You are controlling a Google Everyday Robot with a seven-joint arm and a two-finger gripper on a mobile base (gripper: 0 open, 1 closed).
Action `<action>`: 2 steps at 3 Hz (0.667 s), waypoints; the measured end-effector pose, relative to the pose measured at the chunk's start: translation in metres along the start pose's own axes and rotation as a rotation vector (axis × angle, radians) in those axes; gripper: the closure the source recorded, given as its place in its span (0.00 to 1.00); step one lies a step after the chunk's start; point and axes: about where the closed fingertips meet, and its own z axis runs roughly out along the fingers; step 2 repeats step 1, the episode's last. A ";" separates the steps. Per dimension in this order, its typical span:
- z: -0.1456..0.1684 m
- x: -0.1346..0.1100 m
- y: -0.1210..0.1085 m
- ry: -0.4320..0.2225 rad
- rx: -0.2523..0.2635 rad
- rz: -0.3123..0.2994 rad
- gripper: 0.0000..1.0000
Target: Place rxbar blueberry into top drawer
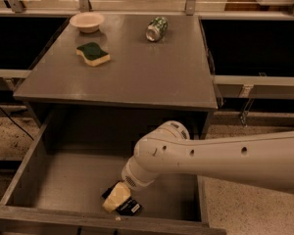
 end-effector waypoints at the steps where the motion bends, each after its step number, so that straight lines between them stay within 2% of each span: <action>1: 0.000 0.000 0.000 0.000 0.000 0.000 0.00; 2: 0.000 0.000 0.000 0.000 0.000 0.000 0.00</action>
Offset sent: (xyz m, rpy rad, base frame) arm 0.0000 0.0000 0.0000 0.0000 0.0000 0.0000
